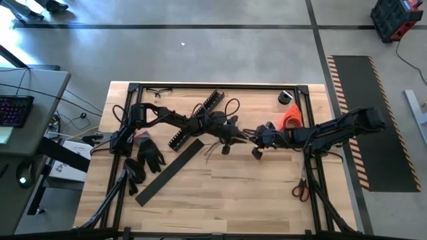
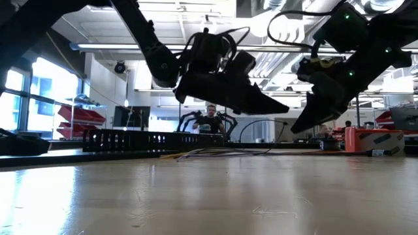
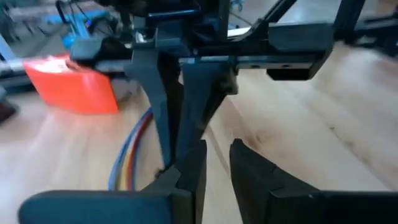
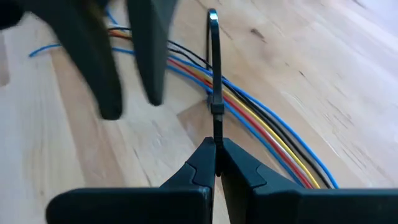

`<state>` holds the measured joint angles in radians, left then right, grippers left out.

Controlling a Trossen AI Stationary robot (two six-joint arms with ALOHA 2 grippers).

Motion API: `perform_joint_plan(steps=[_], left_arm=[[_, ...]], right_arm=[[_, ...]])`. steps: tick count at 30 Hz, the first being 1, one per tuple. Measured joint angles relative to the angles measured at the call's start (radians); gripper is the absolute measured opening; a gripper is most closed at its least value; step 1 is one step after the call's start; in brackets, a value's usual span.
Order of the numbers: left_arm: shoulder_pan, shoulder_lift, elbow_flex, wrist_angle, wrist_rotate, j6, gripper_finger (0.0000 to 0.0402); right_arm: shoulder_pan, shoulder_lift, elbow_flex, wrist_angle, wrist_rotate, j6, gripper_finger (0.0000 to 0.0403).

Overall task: Ziptie cables
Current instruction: Wrap the cables together using the black zip tie

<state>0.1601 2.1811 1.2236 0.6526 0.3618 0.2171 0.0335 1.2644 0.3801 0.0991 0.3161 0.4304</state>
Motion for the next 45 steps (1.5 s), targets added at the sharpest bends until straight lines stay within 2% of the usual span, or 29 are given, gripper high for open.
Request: perform_joint_plan(steps=[4, 8, 14, 19, 23, 37, 45], left_arm=[[-0.006, 0.000, 0.001, 0.001, -0.049, 0.135, 0.0054], [0.005, 0.000, 0.024, -0.022, -0.030, 0.232, 0.0090], [0.033, 0.001, 0.086, -0.176, 0.017, 0.301, 0.0159], [0.056, 0.025, 0.132, -0.244, 0.052, 0.288, 0.0172], [0.064, 0.041, 0.146, -0.242, 0.103, 0.279, 0.0155], [0.064, 0.047, 0.146, -0.245, 0.068, 0.256, 0.0018], [0.067, 0.048, 0.146, -0.248, 0.069, 0.256, 0.0003]], right_arm=[[0.009, 0.000, 0.000, 0.004, 0.000, -0.037, 0.0000], [0.009, 0.000, 0.000, 0.004, -0.001, -0.053, 0.0000], [0.009, 0.000, 0.000, 0.004, -0.003, -0.058, 0.0000], [0.009, 0.000, 0.000, 0.027, -0.008, -0.083, 0.0000], [0.009, 0.000, 0.000, 0.039, -0.009, -0.090, 0.0000], [0.009, 0.000, -0.001, 0.037, -0.009, -0.091, 0.0000], [0.008, 0.000, -0.001, 0.008, -0.021, -0.106, 0.0000]])
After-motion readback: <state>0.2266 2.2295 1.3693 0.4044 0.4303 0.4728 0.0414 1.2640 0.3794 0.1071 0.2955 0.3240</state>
